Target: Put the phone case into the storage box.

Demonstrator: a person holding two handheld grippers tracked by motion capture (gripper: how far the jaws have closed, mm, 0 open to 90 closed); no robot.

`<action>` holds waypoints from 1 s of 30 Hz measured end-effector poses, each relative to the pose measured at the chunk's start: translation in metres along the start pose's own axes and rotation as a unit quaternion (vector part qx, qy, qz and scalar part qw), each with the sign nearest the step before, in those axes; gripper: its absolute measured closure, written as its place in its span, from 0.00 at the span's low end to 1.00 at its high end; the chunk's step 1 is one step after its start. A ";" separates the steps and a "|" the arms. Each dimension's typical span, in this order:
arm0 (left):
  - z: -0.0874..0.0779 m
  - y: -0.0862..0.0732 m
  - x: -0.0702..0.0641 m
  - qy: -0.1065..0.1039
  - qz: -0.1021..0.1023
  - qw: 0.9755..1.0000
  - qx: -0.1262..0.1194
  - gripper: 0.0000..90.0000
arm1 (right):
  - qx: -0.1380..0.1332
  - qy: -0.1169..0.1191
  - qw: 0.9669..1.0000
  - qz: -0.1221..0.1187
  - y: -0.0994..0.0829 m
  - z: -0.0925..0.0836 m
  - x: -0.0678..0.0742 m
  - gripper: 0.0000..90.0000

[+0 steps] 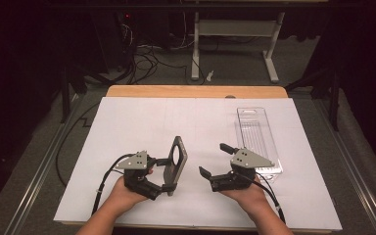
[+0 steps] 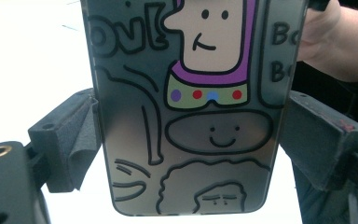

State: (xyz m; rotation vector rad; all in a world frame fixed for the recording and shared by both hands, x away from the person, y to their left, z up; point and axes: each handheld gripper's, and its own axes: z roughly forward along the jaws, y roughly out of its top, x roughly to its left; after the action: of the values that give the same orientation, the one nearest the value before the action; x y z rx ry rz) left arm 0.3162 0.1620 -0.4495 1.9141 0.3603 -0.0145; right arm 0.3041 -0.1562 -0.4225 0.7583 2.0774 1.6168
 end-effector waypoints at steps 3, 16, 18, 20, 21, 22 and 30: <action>0.000 0.000 0.000 -0.008 0.001 1.000 0.001 0.15 | -0.007 0.023 1.000 -0.001 0.003 0.000 0.002 0.00; -0.004 -0.001 0.003 -0.030 0.009 0.999 0.007 0.15 | -0.013 0.091 0.996 -0.006 0.016 0.005 0.017 0.00; -0.006 -0.001 0.004 -0.029 0.008 1.000 0.005 0.15 | -0.020 0.101 0.995 -0.001 0.020 0.007 0.017 0.00; -0.007 -0.001 0.004 -0.031 0.006 1.000 0.000 0.15 | -0.022 0.110 0.994 -0.001 0.024 0.009 0.017 0.00; -0.007 -0.001 0.004 -0.031 0.007 0.999 -0.001 0.15 | -0.021 0.112 0.994 -0.002 0.025 0.010 0.017 0.00; -0.007 -0.001 0.004 -0.030 0.008 1.000 0.000 0.15 | -0.021 0.117 0.993 -0.003 0.026 0.011 0.017 0.00; -0.004 -0.001 0.003 -0.042 0.009 0.999 -0.002 0.15 | -0.015 0.150 0.989 -0.001 0.030 0.024 0.014 0.00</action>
State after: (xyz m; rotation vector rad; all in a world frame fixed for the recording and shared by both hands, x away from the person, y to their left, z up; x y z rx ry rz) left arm 0.3179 0.1666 -0.4493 1.9059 0.2869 -0.0818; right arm 0.3126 -0.1238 -0.3992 0.5288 2.2475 1.8519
